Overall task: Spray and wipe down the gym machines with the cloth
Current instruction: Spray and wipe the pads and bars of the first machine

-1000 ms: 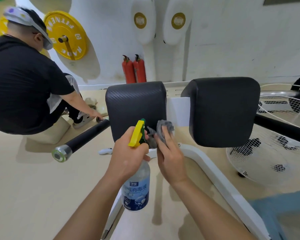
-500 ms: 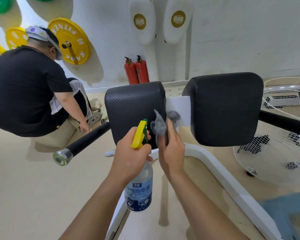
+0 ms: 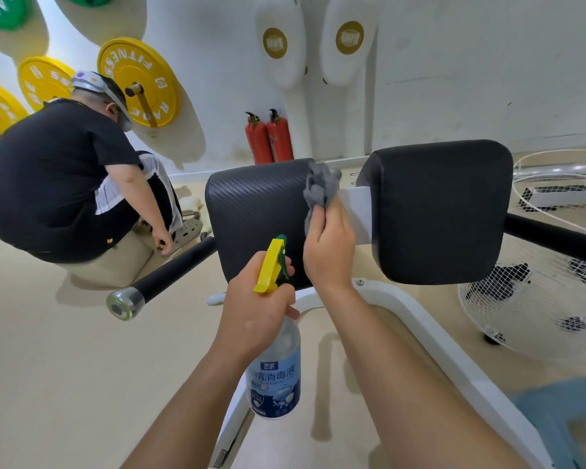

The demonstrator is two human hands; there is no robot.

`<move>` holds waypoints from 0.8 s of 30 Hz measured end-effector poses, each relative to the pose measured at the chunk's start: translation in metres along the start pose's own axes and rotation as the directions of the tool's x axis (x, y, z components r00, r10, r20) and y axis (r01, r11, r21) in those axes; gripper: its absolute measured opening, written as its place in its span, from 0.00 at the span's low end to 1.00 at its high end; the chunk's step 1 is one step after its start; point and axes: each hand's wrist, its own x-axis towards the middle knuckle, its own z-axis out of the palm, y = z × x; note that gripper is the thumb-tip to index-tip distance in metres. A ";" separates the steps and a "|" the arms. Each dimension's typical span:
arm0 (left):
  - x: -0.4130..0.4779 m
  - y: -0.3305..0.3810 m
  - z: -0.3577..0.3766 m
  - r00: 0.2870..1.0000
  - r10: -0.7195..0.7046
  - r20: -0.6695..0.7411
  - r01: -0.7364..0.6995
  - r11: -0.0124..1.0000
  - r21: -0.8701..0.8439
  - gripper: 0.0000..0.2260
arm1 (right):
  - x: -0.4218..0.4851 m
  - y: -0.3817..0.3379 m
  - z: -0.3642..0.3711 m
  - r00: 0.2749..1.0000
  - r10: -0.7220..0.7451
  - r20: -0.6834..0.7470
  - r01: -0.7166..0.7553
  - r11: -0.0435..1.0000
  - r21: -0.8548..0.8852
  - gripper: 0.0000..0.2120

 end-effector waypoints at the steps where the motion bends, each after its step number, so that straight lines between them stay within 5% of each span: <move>1: 0.000 -0.001 0.000 1.000 -0.003 0.002 0.003 1.000 -0.002 0.12 | -0.014 0.008 -0.002 1.000 0.027 -0.014 -0.028 0.999 -0.022 0.15; 7: -0.004 -0.016 0.020 1.000 -0.013 0.022 0.012 0.999 0.043 0.11 | -0.076 0.044 -0.033 0.978 0.149 0.149 -0.128 0.981 -0.144 0.08; 11: -0.015 -0.031 0.036 0.998 -0.027 0.050 0.025 0.998 0.053 0.09 | -0.118 0.074 -0.064 0.881 0.308 0.360 -0.242 0.946 -0.217 0.11; 16: -0.023 -0.049 0.053 1.000 -0.001 0.032 -0.001 0.999 0.054 0.11 | -0.138 0.079 -0.083 0.881 0.454 0.135 -0.429 0.885 -0.181 0.13; 24: -0.029 -0.070 0.054 0.999 0.002 0.034 -0.005 0.995 0.099 0.07 | -0.070 0.018 -0.069 0.960 0.276 0.046 -0.280 0.942 0.186 0.10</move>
